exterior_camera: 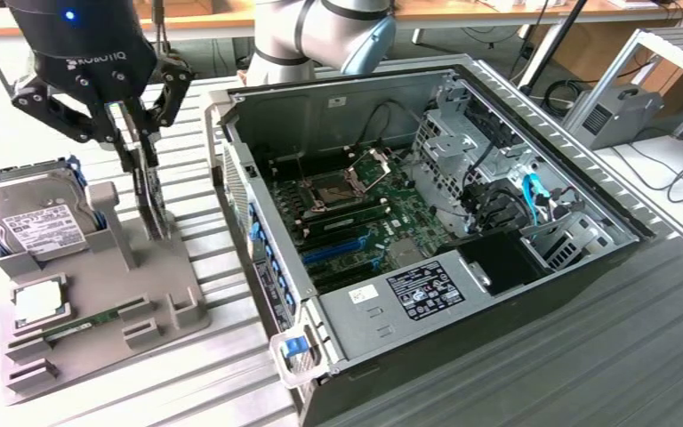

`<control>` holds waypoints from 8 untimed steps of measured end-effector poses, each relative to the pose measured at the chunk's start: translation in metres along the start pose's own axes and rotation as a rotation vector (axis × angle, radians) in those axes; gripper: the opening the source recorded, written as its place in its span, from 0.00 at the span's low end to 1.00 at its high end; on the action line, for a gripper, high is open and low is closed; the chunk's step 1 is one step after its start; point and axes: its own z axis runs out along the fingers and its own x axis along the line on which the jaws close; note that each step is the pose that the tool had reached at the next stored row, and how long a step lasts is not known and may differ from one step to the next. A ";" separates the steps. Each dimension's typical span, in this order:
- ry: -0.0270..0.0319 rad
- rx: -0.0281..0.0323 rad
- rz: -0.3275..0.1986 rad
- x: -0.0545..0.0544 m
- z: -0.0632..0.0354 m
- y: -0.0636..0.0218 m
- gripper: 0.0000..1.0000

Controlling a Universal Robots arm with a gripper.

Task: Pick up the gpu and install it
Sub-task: 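Pick up the gpu and move the gpu toward the slot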

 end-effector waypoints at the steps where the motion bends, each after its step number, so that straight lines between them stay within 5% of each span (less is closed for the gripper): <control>1: 0.0000 -0.0008 0.000 -0.001 -0.0170 0.0012 0.26; 5: 0.0001 -0.0077 0.001 -0.005 -0.0588 0.0020 0.26; 8: 0.0001 -0.0104 0.001 -0.005 -0.0686 0.0020 0.26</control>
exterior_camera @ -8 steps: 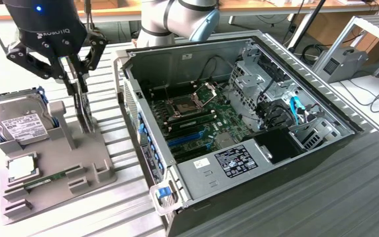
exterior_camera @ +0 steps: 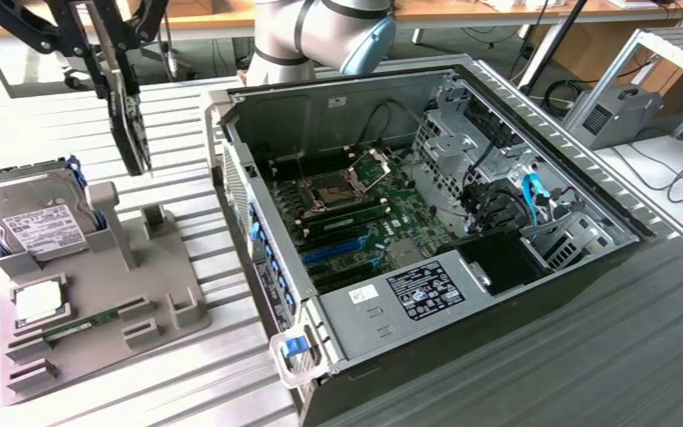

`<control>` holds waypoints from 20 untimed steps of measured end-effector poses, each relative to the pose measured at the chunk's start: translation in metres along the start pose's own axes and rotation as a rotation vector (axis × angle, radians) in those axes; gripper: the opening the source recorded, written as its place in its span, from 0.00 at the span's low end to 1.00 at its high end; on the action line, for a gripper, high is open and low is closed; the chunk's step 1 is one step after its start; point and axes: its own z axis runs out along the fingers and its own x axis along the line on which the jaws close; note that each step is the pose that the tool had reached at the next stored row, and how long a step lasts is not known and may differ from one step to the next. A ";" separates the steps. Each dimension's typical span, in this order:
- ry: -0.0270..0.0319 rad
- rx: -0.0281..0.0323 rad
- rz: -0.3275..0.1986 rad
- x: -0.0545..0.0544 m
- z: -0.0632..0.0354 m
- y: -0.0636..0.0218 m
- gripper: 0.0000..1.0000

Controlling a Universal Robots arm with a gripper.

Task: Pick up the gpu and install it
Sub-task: 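Pick up the gpu and move the gpu toward the slot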

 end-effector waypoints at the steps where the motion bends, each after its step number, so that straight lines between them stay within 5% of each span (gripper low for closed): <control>1: 0.0000 -0.0004 0.000 0.000 -0.0015 0.0000 0.26; 20: 0.0001 -0.0072 0.001 -0.003 -0.0330 0.0019 0.26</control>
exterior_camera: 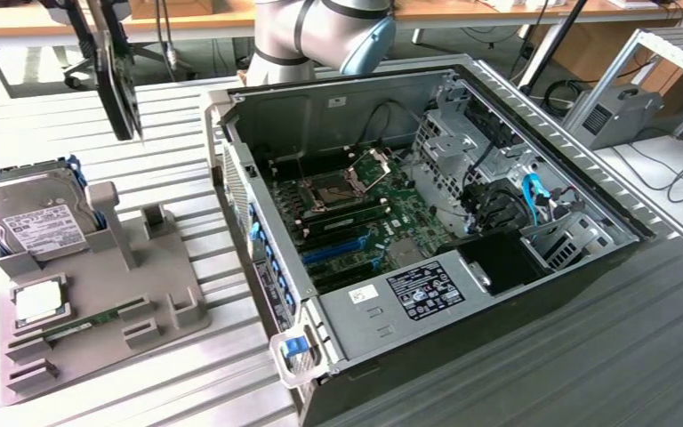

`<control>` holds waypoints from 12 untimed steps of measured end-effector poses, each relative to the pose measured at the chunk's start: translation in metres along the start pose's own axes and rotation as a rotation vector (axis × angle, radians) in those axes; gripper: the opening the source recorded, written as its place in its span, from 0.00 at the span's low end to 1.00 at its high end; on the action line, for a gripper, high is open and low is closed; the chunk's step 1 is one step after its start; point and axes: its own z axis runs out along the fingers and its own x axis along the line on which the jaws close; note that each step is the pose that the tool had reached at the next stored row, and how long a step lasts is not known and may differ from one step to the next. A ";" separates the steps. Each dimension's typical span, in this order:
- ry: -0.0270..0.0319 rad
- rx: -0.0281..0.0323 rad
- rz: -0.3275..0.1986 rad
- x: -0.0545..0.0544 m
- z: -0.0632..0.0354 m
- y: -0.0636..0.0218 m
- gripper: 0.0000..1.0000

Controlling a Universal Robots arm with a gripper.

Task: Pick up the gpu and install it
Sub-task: 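Pick up the gpu and move the gpu toward the slot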

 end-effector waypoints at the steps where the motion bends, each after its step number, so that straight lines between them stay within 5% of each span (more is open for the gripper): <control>1: 0.0000 -0.0003 0.000 0.000 -0.0016 0.0001 0.26; 12: 0.0001 -0.0033 0.000 -0.002 -0.0195 0.0018 0.26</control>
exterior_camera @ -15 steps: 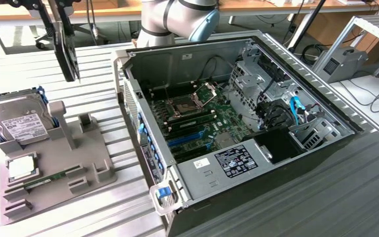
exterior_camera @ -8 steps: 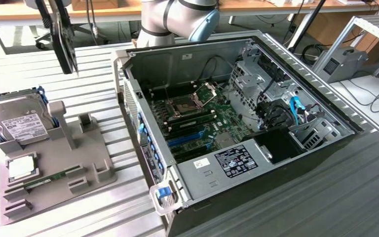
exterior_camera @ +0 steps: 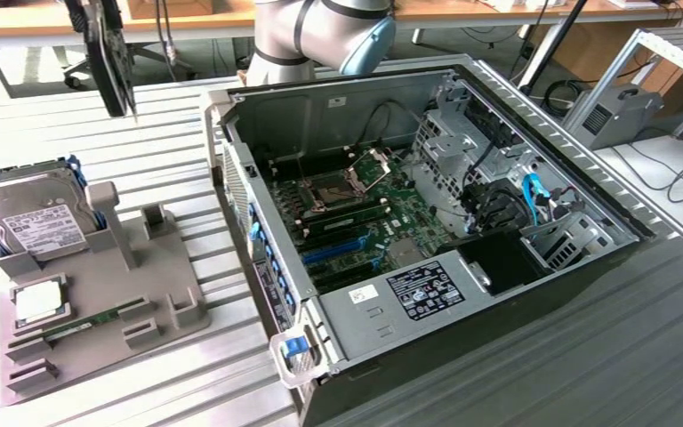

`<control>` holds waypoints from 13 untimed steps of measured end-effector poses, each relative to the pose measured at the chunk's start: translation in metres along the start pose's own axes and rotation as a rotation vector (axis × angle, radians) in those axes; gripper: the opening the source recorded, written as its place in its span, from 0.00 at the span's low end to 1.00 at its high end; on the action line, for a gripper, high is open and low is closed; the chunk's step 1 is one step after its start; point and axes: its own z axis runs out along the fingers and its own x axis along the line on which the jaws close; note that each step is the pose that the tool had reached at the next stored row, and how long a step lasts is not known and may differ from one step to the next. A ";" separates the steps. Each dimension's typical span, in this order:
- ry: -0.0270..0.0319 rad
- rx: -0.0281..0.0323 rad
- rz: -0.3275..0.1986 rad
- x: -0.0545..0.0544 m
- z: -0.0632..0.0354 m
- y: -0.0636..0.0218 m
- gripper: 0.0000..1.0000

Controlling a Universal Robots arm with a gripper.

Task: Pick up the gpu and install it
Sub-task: 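Pick up the gpu and move the gpu toward the slot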

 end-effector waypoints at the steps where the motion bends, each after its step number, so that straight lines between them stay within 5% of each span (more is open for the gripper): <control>1: 0.0001 -0.0003 0.000 0.000 -0.0015 0.0001 0.26; 13: 0.0000 -0.0067 0.001 -0.001 -0.0199 0.0016 0.26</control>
